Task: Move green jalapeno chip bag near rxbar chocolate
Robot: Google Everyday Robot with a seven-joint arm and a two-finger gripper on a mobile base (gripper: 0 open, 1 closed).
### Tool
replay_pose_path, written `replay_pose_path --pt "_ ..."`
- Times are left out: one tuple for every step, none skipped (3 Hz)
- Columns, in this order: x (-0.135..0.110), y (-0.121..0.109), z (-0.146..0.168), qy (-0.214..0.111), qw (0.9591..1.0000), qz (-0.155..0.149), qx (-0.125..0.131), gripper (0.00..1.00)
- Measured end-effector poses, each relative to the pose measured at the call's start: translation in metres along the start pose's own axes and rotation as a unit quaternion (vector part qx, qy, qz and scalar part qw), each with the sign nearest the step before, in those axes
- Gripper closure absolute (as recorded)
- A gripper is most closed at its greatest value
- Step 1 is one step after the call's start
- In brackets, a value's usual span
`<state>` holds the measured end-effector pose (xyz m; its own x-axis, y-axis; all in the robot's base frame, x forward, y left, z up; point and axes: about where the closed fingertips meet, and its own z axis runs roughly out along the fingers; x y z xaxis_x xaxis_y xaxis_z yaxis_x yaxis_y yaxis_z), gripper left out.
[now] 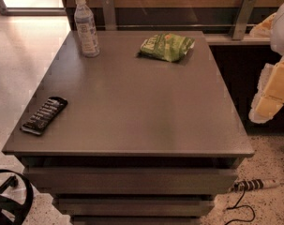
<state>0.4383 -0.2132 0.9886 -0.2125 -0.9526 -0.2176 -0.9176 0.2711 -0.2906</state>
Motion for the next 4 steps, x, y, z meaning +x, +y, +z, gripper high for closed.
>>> replay_pose_path --pt "0.000 -0.003 -0.001 0.000 1.0000 0.001 0.003 0.00" --pt "0.000 -0.029 -0.002 0.016 0.9993 0.011 0.033 0.00" --pt "-0.005 -0.081 0.001 0.012 0.9956 0.038 0.084 0.00" --pt "-0.013 -0.133 0.012 -0.022 0.9916 0.059 0.113 0.00"
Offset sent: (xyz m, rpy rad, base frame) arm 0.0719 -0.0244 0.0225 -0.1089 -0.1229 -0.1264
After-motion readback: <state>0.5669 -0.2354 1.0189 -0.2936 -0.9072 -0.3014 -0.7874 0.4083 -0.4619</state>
